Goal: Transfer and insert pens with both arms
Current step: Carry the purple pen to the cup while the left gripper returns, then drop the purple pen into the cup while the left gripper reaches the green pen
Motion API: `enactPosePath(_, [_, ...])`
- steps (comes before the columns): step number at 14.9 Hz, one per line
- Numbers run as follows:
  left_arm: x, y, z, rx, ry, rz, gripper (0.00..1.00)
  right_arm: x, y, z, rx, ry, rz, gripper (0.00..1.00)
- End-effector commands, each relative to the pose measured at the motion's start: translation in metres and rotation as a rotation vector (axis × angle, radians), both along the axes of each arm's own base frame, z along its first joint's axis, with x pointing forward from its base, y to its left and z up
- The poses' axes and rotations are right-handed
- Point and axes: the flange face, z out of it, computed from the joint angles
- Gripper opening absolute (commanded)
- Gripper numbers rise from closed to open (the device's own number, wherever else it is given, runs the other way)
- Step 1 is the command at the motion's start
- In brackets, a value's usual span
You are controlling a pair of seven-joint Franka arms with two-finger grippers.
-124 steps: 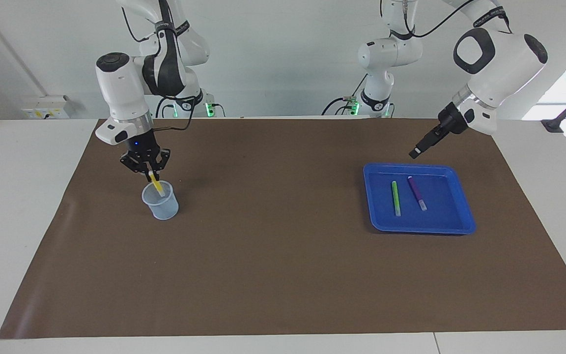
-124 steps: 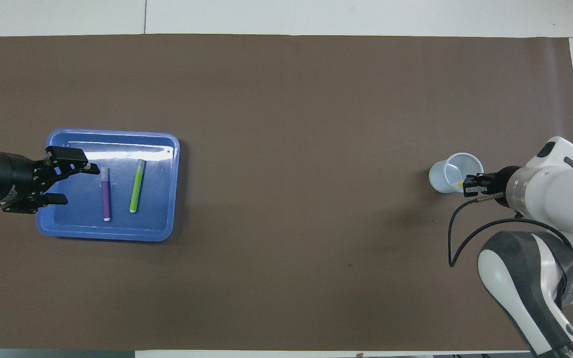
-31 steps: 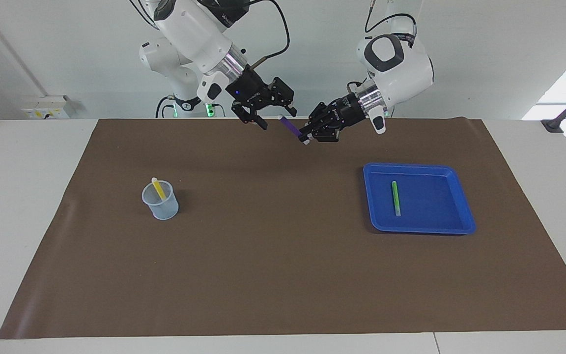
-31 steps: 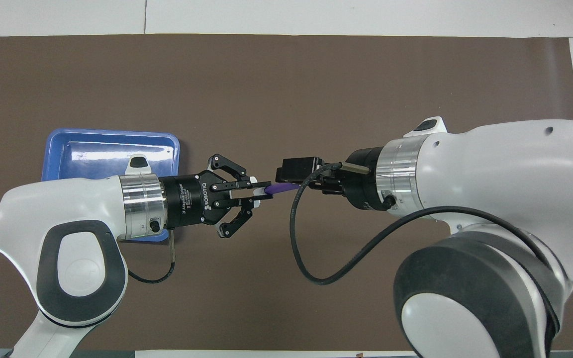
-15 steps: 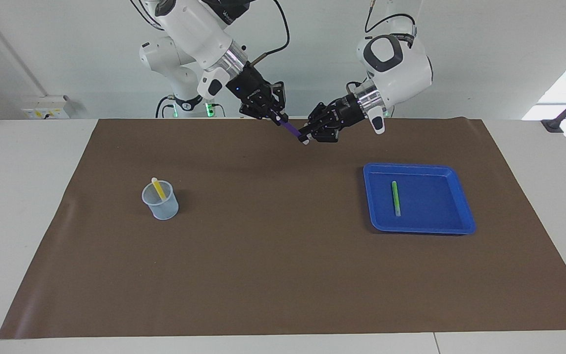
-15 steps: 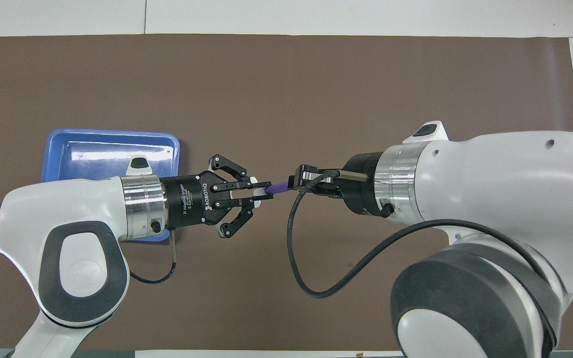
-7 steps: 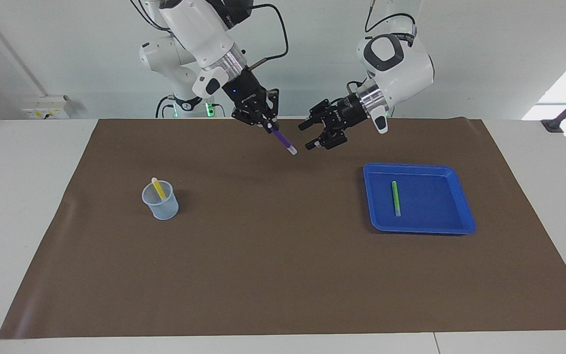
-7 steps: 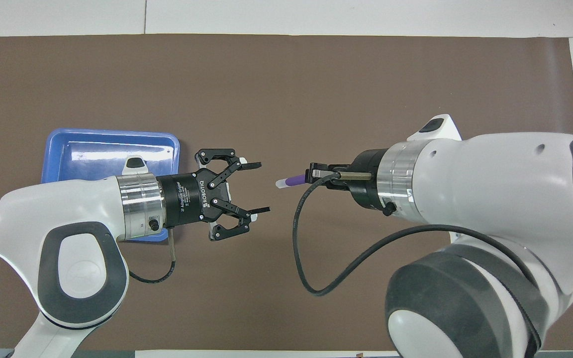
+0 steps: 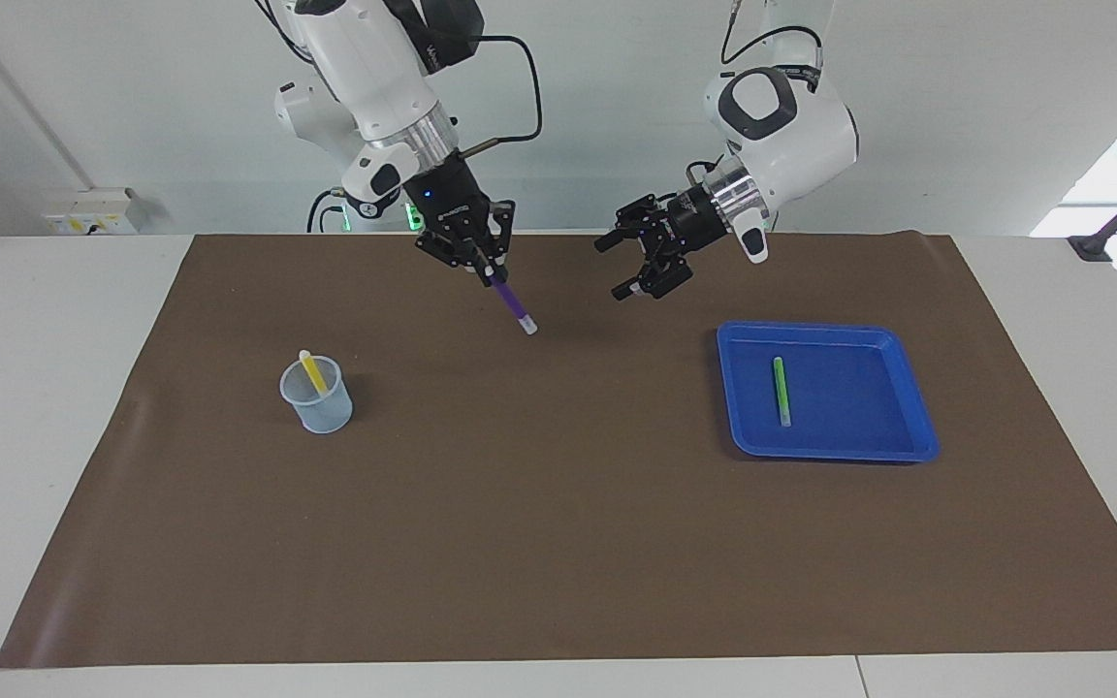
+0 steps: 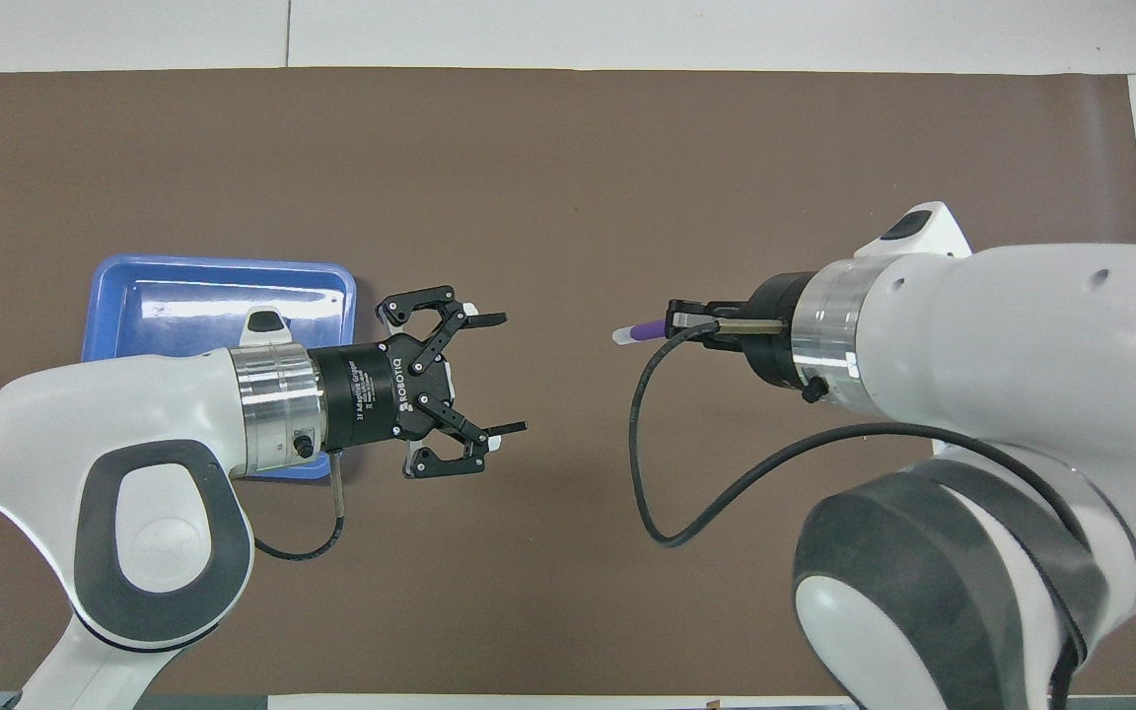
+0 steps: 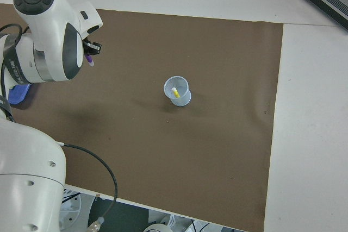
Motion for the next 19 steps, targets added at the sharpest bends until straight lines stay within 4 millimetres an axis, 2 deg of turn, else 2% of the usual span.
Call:
enactPosePath(1, [0.01,0.056,-0.004,0.042,-0.07,-0.14,1.0,-0.006,-0.052,-0.012,-0.102,-0.021,0.091,0.0])
enactPosePath(2, [0.015,0.077,-0.006,0.064,-0.102,-0.194,1.0,-0.006,-0.068,-0.016,-0.148,-0.026,0.129,0.0])
enactPosePath(4, [0.019,0.1,-0.009,0.117,-0.155,-0.294,1.0,-0.01,-0.098,-0.029,-0.232,-0.025,0.201,0.0])
enactPosePath(8, [0.029,0.141,-0.026,0.241,-0.249,-0.577,1.0,-0.013,-0.141,-0.051,-0.265,0.009,0.222,0.0])
enactPosePath(12, [0.04,0.177,-0.051,0.379,-0.322,-0.851,1.0,-0.016,-0.152,-0.067,-0.31,0.041,0.229,0.0])
enactPosePath(16, [0.061,0.191,-0.079,0.517,-0.389,-1.114,1.0,-0.008,-0.154,-0.085,-0.312,0.055,0.23,0.0])
enactPosePath(19, [0.068,0.191,-0.08,0.567,-0.417,-1.121,1.0,-0.003,-0.16,-0.1,-0.311,0.058,0.219,0.0])
